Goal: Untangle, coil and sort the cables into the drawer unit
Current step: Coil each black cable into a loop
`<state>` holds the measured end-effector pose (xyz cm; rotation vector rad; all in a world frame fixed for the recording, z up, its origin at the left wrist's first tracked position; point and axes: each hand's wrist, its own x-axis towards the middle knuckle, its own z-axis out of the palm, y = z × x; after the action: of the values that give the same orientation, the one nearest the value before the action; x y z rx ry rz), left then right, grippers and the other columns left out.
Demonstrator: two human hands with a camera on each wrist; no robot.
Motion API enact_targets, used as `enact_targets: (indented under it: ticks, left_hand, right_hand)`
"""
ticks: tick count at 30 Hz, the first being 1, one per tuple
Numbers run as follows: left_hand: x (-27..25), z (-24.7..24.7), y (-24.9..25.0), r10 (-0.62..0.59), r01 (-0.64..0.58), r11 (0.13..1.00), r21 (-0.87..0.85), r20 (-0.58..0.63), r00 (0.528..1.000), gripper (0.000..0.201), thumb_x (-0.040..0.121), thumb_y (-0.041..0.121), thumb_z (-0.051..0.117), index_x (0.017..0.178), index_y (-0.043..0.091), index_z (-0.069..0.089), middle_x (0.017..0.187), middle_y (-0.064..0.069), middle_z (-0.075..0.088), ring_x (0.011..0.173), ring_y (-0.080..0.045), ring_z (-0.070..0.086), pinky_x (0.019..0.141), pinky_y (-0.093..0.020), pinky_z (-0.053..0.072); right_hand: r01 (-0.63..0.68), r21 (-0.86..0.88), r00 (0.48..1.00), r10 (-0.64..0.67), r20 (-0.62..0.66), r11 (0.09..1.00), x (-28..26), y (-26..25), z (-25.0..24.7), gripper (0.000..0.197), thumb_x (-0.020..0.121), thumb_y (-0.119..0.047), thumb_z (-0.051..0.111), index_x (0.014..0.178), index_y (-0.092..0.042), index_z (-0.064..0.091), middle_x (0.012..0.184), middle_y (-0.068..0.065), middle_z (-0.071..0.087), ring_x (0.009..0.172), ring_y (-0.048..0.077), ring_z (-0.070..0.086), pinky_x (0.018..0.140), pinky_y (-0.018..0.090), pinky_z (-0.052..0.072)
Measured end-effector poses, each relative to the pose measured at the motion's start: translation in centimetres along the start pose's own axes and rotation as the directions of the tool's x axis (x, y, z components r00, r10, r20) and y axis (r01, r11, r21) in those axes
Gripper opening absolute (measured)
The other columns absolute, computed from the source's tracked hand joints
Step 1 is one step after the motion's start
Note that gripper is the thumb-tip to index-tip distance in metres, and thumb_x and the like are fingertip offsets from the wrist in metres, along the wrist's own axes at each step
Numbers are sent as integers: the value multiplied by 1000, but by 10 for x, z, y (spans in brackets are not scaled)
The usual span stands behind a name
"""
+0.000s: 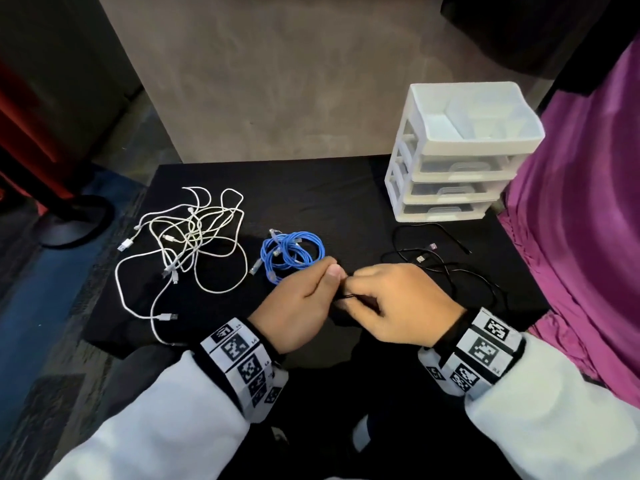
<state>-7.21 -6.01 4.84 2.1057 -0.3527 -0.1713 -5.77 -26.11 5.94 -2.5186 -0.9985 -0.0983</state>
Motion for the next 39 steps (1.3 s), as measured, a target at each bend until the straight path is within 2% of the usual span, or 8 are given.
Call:
enact_targets:
  ticks: [8,15,18,22,25,28,34,39]
  left_hand:
    - [-12,-4,14,-214,410,695,-590,374,902,37,106,39,37,83,14,51,62,2,33,48,-9,28,44,-20,27]
    - [2,-57,50,-177,77,117,-990,56,983,31,108,27,33,81,20,47,102,-2,72,46,-3,38,52,-18,46]
    - [11,-50,43,-260,-63,236,-970,-126,957,31,111,25,32,86,16,49,147,-18,55,93,-23,75,79,-33,61]
    - [11,-27,16,-96,-97,905,-415,-420,902,22,111,29,34,113,20,54,140,15,59,108,-19,73,98,-40,55]
    - [-2,-20,1,51,-40,997,61,-189,981,35,110,33,35,139,26,53,110,12,73,103,-6,71,95,-28,51]
    - [-17,-11,10,-10,15,983,-182,30,999,33,111,29,35,94,18,61,64,16,60,58,-2,57,60,-24,43]
    - [-17,-32,38,-50,276,428,-861,282,958,25,102,33,41,83,18,47,66,4,36,39,-3,23,40,-18,29]
    - [-7,-59,47,-136,16,104,-994,2,991,29,108,25,30,84,19,45,98,-1,66,42,-4,31,51,-18,43]
  right_hand:
    - [-118,231,986,141,-86,966,0,36,-13,37,95,-55,67,76,-26,54,65,-6,53,63,17,53,62,36,47]
    - [-274,70,960,269,76,959,-15,29,32,26,106,-50,41,93,-29,36,75,2,62,82,38,65,65,44,48]
    - [-196,79,969,181,167,977,-22,0,44,16,107,-46,40,104,-31,41,88,5,69,86,38,67,66,44,48]
    - [-91,118,977,65,203,989,-17,-31,32,20,103,-46,34,106,-31,47,93,2,72,89,35,69,73,47,53]
    - [-89,163,994,76,82,983,-4,-32,-3,24,100,-47,40,109,-33,57,92,-3,75,88,26,71,74,44,55]
    - [-118,245,992,126,-19,962,6,-15,-33,17,96,-47,63,98,-31,68,80,-11,71,73,9,67,71,40,55]
    - [-202,614,969,246,14,763,15,10,-27,23,100,-33,66,84,-17,69,59,-3,48,57,3,42,58,20,34]
    - [-285,622,958,242,156,730,2,-10,29,24,110,-32,48,114,-25,71,59,-6,54,56,6,45,59,26,39]
